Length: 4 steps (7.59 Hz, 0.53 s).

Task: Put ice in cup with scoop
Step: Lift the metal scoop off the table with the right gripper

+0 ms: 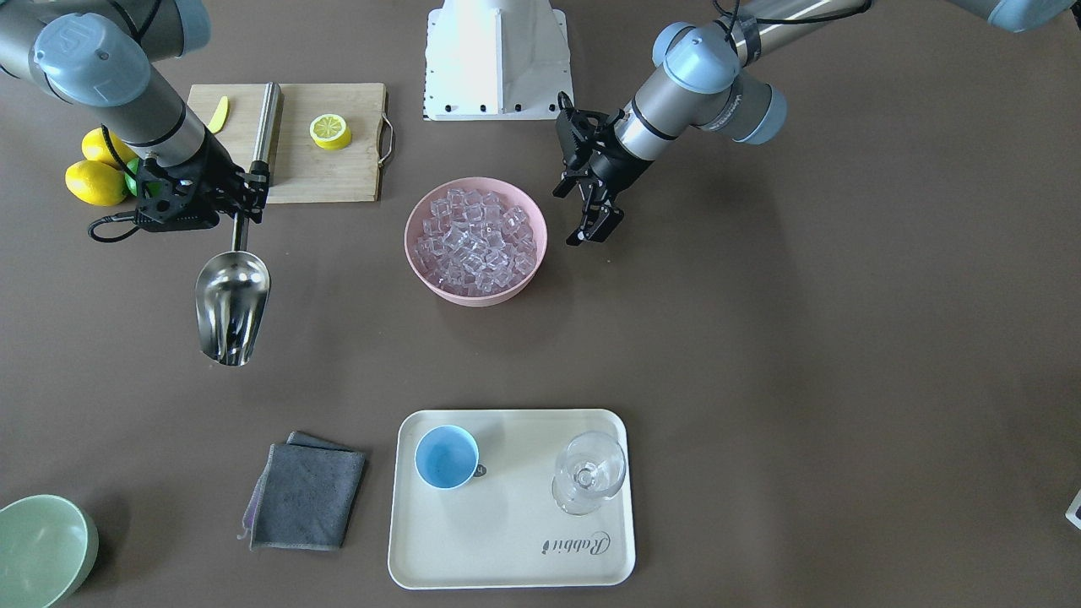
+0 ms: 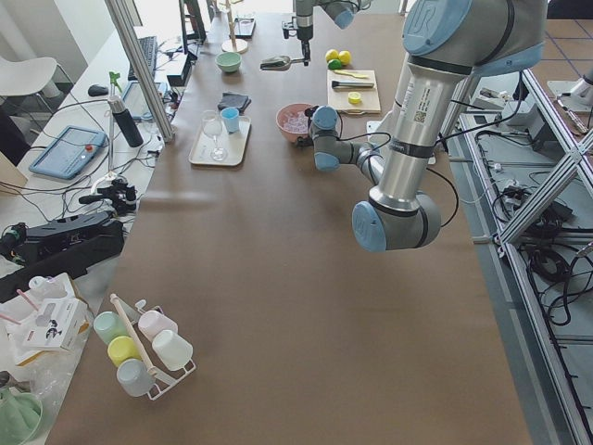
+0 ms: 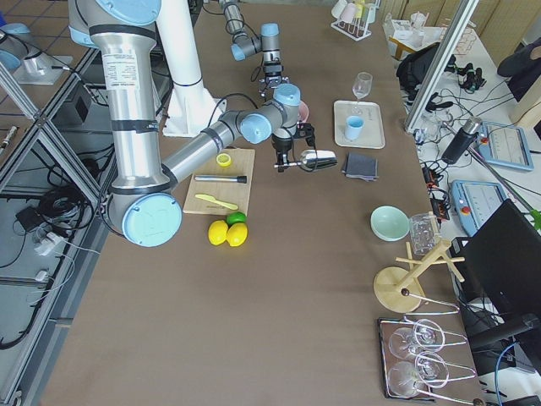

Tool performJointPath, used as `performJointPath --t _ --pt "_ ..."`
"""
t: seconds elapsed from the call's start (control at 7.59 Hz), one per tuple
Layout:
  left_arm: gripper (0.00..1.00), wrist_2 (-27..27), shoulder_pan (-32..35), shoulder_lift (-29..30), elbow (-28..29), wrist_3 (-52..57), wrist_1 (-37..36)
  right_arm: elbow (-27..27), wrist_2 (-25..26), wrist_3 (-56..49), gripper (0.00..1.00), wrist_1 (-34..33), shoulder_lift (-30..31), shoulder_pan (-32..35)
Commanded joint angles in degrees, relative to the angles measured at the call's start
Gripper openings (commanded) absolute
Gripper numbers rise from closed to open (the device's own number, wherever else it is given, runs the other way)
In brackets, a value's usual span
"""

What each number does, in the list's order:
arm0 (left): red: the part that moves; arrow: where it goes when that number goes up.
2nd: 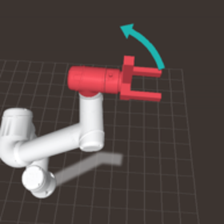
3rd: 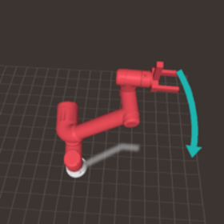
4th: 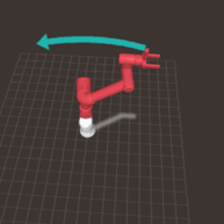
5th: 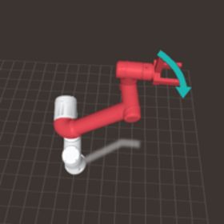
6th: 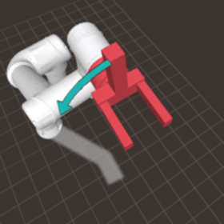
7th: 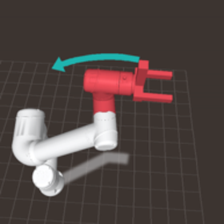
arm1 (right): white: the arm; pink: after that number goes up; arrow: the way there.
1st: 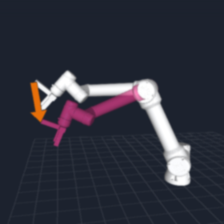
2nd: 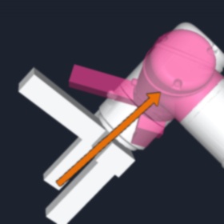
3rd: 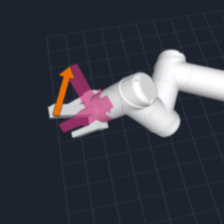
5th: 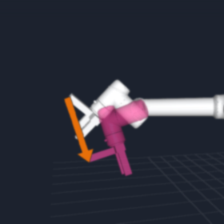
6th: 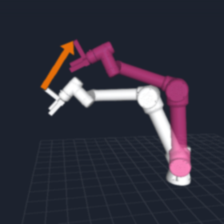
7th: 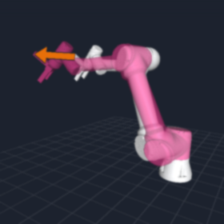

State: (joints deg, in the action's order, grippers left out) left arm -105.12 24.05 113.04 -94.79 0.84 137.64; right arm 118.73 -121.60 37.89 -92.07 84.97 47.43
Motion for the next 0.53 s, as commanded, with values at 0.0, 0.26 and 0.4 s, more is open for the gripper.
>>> performJointPath --t 0.0,0.26,0.4 --pt "0.98 -0.3 0.6 0.7 2.9 0.0 4.0 3.2 -0.5 -13.9 0.00 -9.8 -0.8 3.5" --pt "0.98 -1.7 0.6 1.4 8.4 -2.8 12.4 4.7 -0.4 -38.5 0.00 -31.1 -9.1 3.5" --pt "0.98 -2.0 1.6 1.4 9.5 -2.8 14.3 4.8 0.1 -42.6 0.00 -37.7 -11.9 3.5"
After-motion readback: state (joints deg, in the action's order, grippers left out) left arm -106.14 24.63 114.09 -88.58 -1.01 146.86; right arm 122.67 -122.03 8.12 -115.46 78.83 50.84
